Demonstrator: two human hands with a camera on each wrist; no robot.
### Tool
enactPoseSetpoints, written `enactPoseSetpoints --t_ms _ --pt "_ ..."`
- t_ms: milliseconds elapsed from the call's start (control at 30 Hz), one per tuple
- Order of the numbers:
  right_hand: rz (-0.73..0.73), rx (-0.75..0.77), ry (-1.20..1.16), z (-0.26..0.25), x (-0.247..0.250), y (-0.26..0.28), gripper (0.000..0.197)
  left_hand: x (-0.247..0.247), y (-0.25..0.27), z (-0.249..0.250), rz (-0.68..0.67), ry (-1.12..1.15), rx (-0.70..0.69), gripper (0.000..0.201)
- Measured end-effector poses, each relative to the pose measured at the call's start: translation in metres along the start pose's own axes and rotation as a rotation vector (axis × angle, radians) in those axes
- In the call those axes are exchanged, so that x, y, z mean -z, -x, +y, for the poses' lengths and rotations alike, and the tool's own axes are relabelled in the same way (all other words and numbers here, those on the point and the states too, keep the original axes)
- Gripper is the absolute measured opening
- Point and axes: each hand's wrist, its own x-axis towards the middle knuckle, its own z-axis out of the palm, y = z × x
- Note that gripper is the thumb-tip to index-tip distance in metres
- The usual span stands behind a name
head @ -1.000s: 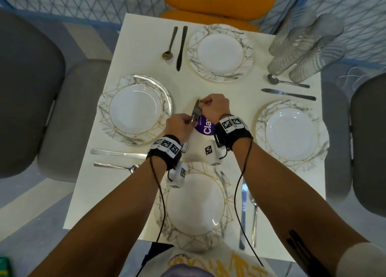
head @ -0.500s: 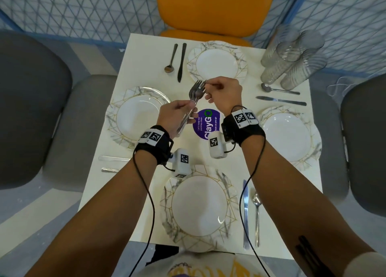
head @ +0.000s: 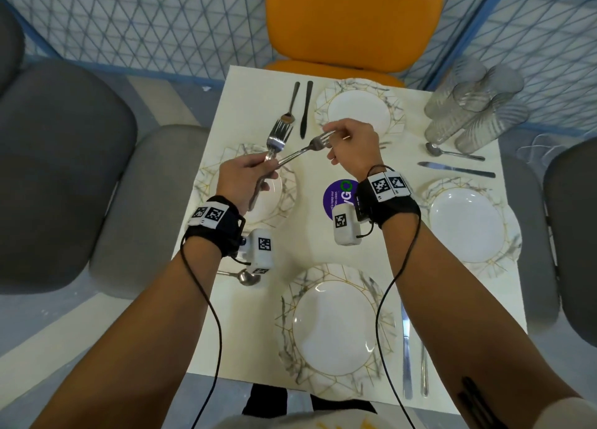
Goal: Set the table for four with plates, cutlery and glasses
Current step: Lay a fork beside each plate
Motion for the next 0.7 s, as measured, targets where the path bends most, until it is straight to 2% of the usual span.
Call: enactPoseSetpoints --t_ms 100,167,367,467,567,700 --pt "-0.049 0.022 -0.003 -0.006 -0.009 -0.002 0.010 0.015 -0.011 0.007 0.057 0.016 -0.019 0.018" --pt "-0.050 0.010 -0.021 -0.011 -0.014 -0.005 0.007 0.024 -0.019 0.011 0.105 0.061 -0.026 0.012" --pt "0.146 -0.086 -0.110 -0.017 -0.023 -0.040 0.009 0.054 -0.042 0.010 0.348 0.139 0.049 0.012" --pt "0.169 -0.181 -0.113 -0.010 -0.042 -0.063 0.012 0.070 -0.044 -0.003 0.392 0.087 0.072 0.014" --pt "0.123 -0.279 -0.080 0.004 -0.074 -0.080 0.014 0.081 -0.044 -0.014 0.405 0.076 0.090 0.016" --pt "-0.019 -0.356 0.049 0.031 -0.115 -0.103 0.013 0.092 -0.043 -0.024 0.363 0.073 0.120 0.013"
